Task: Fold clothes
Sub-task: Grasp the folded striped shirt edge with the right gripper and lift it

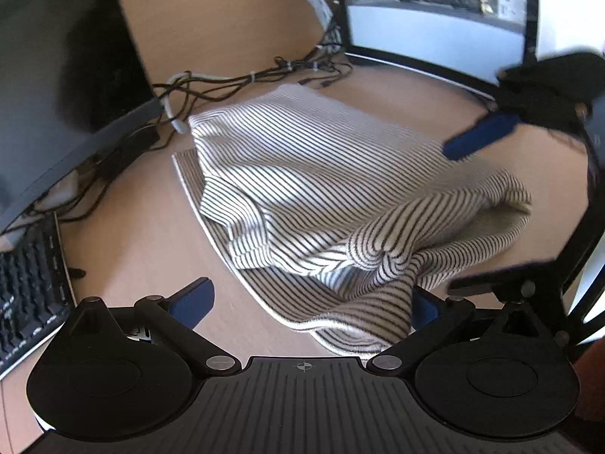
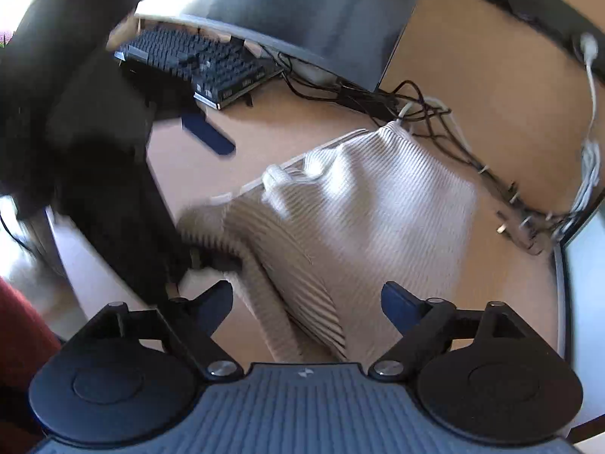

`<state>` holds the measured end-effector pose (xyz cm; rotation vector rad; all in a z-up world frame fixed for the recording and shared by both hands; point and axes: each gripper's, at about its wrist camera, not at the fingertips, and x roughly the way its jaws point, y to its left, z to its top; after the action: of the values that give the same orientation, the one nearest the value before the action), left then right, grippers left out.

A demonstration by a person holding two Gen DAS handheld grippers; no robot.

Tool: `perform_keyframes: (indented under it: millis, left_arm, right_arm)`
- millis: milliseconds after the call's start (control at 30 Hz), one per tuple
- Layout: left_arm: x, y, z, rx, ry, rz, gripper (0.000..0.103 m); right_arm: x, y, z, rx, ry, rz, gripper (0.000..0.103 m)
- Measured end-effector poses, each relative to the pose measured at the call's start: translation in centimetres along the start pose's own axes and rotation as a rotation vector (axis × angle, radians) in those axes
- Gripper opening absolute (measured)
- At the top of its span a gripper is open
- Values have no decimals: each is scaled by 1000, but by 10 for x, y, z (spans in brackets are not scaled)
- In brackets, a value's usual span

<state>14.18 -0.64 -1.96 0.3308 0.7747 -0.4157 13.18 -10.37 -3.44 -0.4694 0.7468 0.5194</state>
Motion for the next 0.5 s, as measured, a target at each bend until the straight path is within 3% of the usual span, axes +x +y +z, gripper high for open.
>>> perform_keyframes:
  millis: [300,367,500]
  left_arm:
    - [1,26,14,-193,8,-63,103]
    - [4,29,16,-227,10,-76,103]
    - [2,36,20,-273,-8,-80,103]
  right_arm:
    - [21,21,-5,-277,-32,-167,92]
    - [22,16,1,-282,-21,-159,82]
    - [25,6,13,-292,2,-141,36]
